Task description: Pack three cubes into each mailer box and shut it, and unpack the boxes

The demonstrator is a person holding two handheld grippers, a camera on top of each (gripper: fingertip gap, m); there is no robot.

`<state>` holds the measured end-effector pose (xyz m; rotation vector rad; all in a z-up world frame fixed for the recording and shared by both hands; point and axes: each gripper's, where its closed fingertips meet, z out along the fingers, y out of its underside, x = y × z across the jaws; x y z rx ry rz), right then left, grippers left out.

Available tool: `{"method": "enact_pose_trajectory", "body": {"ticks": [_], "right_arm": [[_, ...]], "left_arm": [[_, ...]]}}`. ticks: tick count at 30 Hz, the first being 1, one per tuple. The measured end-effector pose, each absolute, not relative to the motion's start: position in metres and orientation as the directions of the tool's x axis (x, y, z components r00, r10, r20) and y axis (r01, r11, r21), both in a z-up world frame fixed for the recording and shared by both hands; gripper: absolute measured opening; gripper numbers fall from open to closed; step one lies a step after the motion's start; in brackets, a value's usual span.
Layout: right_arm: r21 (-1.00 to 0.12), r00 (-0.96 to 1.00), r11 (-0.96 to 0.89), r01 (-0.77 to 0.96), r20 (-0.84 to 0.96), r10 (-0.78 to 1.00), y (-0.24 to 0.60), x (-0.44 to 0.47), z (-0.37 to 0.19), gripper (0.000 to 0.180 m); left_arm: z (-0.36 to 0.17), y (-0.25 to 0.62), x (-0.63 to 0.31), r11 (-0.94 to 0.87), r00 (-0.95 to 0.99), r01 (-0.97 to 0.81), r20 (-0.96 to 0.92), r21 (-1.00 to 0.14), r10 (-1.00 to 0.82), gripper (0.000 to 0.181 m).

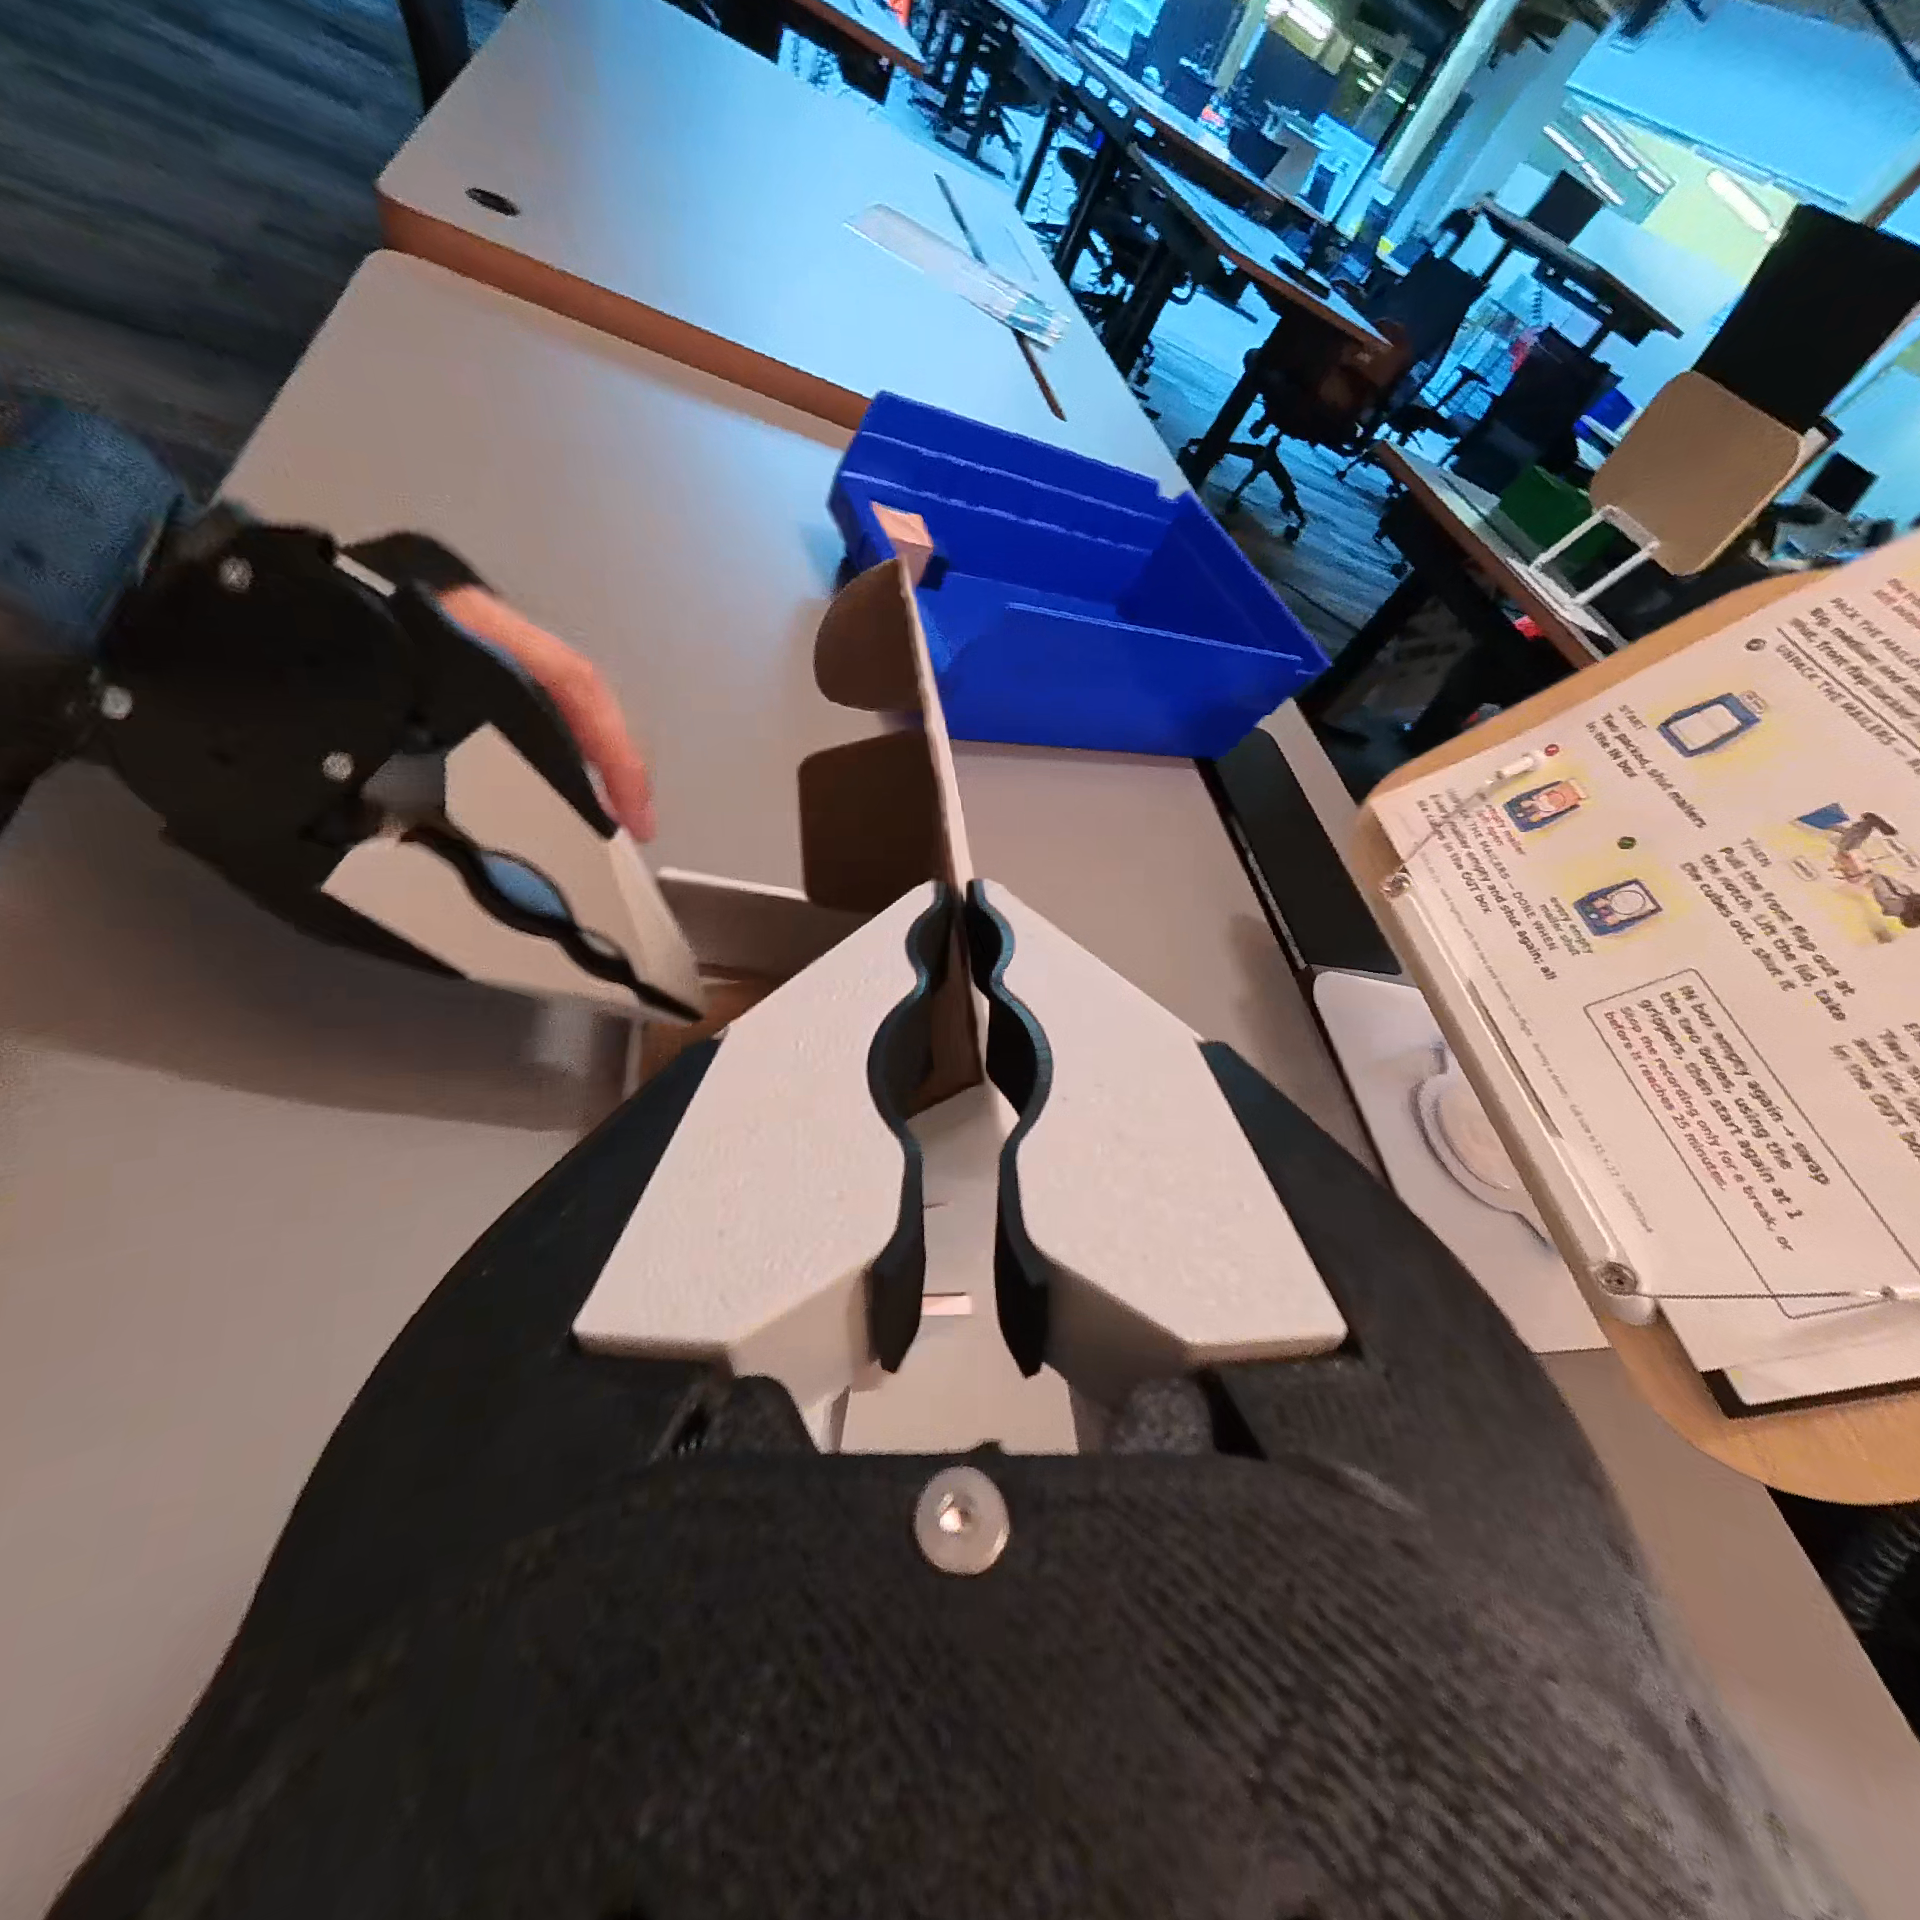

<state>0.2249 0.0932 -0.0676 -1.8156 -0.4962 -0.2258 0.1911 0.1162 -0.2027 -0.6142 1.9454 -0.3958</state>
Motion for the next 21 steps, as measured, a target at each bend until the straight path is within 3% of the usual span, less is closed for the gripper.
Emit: {"method": "enact_pose_trajectory", "body": {"ticks": [6, 10, 15, 18, 21], "right_arm": [[-0.899, 0.932, -0.302, 0.317, 0.355, -0.079, 0.114, 0.310, -0.060, 0.018], [-0.906, 0.918, -0.368, 0.209, 0.312, -0.245, 0.129, 0.357, -0.078, 0.065], [-0.970, 0.956, -0.122, 0.209, 0.229, -0.181, 0.126, 0.313, -0.044, 0.109], [-0.978, 0.982, 0.098, 0.186, 0.182, -0.044, 0.101, 0.263, -0.008, 0.116], [-0.968, 0.987, 0.198, 0.153, 0.159, 0.015, 0.073, 0.244, 0.006, 0.114]], "left_arm": [[-0.203, 0.107, 0.190, 0.802, -0.329, -0.220, -0.731, -0.556, -0.597, 0.000], [-0.203, 0.108, 0.191, 0.780, -0.320, -0.237, -0.712, -0.579, -0.625, 0.000], [-0.200, 0.107, 0.187, 0.763, -0.324, -0.217, -0.692, -0.609, -0.645, 0.005], [-0.189, 0.104, 0.176, 0.709, -0.358, -0.180, -0.626, -0.682, -0.693, 0.008], [-0.174, 0.110, 0.162, 0.626, -0.411, -0.164, -0.524, -0.762, -0.746, 0.012]]}}
